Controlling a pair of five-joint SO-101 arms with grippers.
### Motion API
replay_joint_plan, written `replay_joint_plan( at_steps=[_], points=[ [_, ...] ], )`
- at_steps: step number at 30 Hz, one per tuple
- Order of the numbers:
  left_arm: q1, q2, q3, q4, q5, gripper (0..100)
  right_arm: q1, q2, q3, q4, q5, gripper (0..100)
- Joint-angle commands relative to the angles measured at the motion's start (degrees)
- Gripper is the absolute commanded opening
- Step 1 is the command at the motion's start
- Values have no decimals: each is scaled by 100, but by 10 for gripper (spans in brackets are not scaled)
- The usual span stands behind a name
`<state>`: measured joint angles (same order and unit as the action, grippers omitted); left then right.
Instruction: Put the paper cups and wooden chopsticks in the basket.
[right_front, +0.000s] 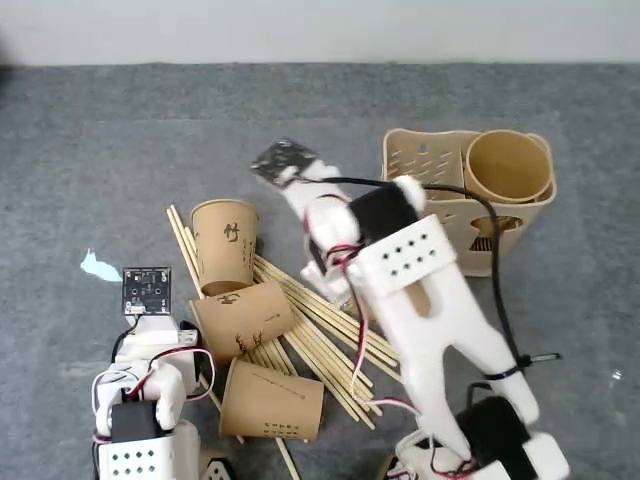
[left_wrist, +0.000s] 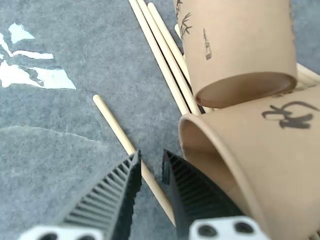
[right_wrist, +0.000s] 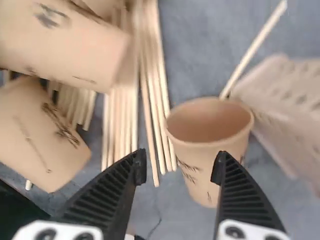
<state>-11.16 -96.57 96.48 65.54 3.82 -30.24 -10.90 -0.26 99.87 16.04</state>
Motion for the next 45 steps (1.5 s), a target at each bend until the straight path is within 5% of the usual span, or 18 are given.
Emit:
replay_joint_plan(
  at_steps=[1, 8, 22, 36, 45],
  points=[
    [-44, -18, -57, -53, -35, 77, 532, -268, 396, -479, 88, 216],
    [-44, -18, -57, -53, -35, 77, 1165, -251, 826, -927, 1055, 216],
    [-44, -18, -57, -53, -35, 77, 1569, -251, 2277, -4374, 1380, 216],
    [-44, -18, -57, -53, -35, 77, 585, -391, 1714, -2510, 695, 216],
    [-44, -18, -57, -53, -35, 77, 593, 171, 1591, -2325, 703, 216]
  ],
)
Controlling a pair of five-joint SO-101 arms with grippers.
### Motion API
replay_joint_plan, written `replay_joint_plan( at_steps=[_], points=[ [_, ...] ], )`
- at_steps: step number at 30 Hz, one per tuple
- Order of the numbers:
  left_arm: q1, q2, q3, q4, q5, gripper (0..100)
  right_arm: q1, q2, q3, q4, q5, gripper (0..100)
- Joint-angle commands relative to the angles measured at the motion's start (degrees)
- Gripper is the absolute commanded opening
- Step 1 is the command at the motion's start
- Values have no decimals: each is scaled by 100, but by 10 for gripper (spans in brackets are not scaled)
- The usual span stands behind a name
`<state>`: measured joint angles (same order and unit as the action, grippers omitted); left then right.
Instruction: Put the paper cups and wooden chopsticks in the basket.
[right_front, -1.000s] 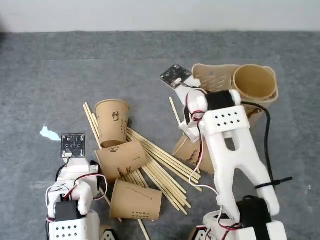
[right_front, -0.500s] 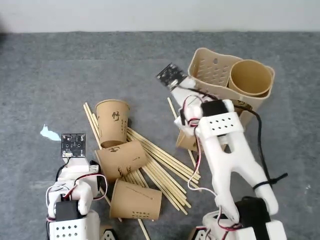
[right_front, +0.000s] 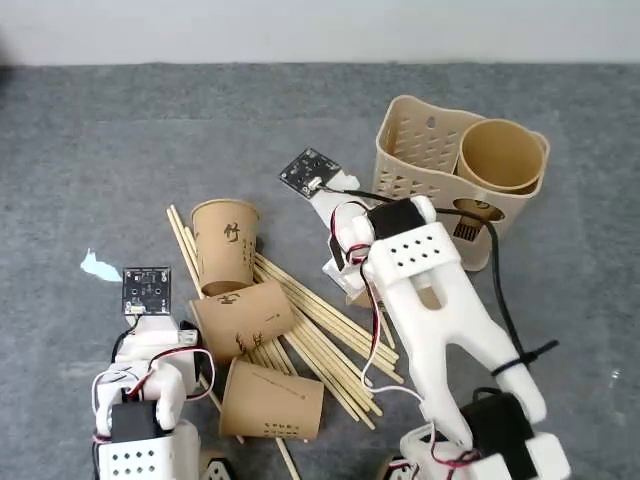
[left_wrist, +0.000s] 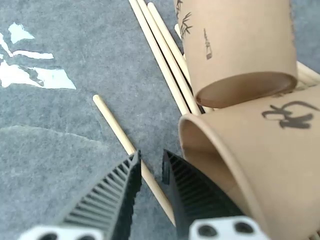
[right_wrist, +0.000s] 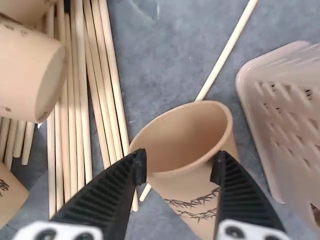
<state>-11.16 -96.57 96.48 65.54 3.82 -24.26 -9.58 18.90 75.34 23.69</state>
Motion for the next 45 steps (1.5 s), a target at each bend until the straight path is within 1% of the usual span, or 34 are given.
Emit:
replay_joint_plan(
  at_steps=[1, 6, 12, 16, 19, 21, 25, 32, 38, 43, 45],
  points=[
    [-44, -18, -57, -53, -35, 77, -4, 66, -334, 198, -62, 216],
    [-44, -18, -57, -53, -35, 77, 171, 119, -633, 848, -70, 216],
    [-44, -18, -57, -53, -35, 77, 585, 84, -879, 1508, -70, 216],
    [-44, -18, -57, -53, -35, 77, 558, 75, -1037, 2070, -70, 216],
    [-44, -18, -57, -53, -35, 77, 391, 75, -1336, 2738, -53, 217],
    [-44, -18, -57, -53, -35, 77, 330, -57, -1336, 2765, -53, 217],
    [-44, -18, -57, -53, -35, 77, 207, -831, -914, 2756, 26, 218],
    [-44, -18, -57, -53, -44, 77, -57, -2422, 571, 2738, 466, 219],
    [-44, -18, -57, -53, -44, 77, -40, -2993, 1574, 2668, 870, 219],
    [-44, -18, -57, -53, -44, 77, -40, -3345, 1820, 2536, 958, 219],
    [-44, -18, -57, -53, -44, 77, -40, -3451, 1934, 2527, 1240, 219]
  ],
)
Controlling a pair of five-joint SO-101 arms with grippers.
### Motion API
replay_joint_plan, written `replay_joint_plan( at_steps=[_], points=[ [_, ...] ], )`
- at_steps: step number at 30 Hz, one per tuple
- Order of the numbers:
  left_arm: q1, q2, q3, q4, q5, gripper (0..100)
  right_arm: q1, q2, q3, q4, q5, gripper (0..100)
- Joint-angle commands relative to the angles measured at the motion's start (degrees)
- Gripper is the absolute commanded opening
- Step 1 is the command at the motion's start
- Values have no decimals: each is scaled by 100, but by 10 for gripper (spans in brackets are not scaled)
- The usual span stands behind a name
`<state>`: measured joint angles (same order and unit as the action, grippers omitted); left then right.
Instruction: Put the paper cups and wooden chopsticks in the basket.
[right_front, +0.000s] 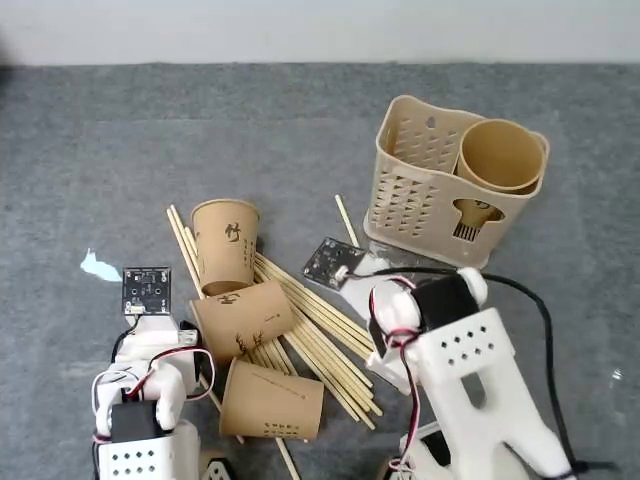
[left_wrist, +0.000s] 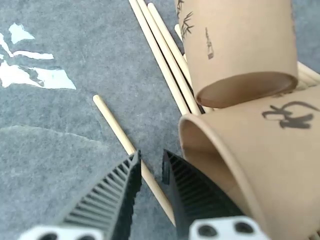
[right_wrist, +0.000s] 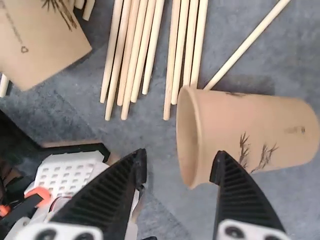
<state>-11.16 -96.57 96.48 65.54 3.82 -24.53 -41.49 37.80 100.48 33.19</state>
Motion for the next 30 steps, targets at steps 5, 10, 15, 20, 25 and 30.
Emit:
replay_joint_plan(
  at_steps=[5, 10, 15, 20, 25, 30],
  points=[
    [-44, -18, -57, -53, -44, 77, 374, -453, 229, -154, 791, 219],
    [-44, -18, -57, -53, -44, 77, 1112, -479, 686, -892, 1495, 219],
    [-44, -18, -57, -53, -44, 77, 1473, -479, 1363, -1824, 1688, 217],
    [-44, -18, -57, -53, -44, 77, 1675, -488, 1758, -2492, 1688, 211],
    [-44, -18, -57, -53, -44, 77, 1895, -585, 1767, -2677, 1688, 73],
    [-44, -18, -57, -53, -44, 77, 1886, -1429, 1767, -2615, 1688, 9]
  ],
)
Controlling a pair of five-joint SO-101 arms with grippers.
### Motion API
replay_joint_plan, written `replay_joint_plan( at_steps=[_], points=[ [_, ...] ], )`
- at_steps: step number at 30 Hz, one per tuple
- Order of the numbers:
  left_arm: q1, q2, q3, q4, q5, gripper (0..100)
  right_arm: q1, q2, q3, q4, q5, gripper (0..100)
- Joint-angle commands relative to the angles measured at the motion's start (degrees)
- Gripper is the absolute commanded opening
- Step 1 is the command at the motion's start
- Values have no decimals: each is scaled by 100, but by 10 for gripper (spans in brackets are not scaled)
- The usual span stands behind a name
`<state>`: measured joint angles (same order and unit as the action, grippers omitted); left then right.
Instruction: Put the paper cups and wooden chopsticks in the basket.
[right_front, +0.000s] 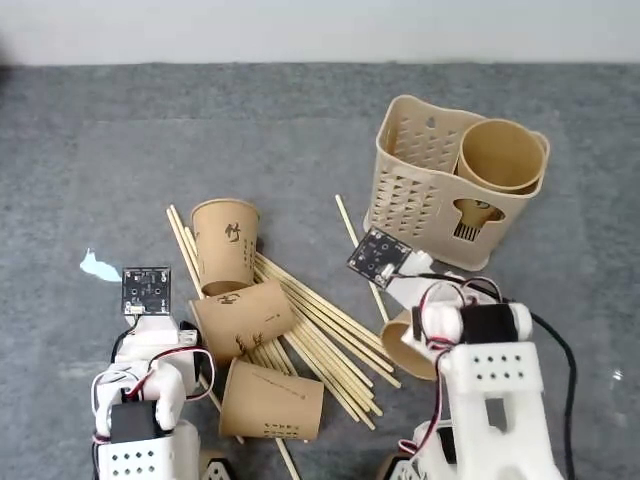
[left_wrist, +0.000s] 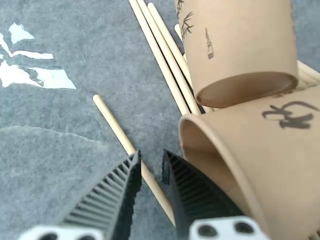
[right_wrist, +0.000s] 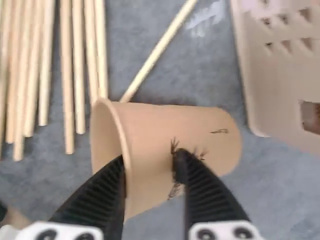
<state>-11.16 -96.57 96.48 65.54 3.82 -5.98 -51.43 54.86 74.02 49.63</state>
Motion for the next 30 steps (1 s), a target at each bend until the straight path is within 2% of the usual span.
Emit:
replay_joint_plan(
  at_steps=[1, 11, 17, 26, 30],
  points=[
    [-44, -18, -57, -53, -44, 77, 31, -664, 62, 31, 44, 9],
    [-44, -18, -57, -53, -44, 77, -207, -2457, -18, 919, 281, 9],
    [-44, -18, -57, -53, -44, 77, -233, -2607, -1152, 1499, 88, 9],
    [-44, -18, -57, -53, -44, 77, -233, -2598, -2681, 1473, -431, 9],
    [-44, -18, -57, -53, -44, 77, -215, -2598, -3182, 1130, -712, 9]
  ],
)
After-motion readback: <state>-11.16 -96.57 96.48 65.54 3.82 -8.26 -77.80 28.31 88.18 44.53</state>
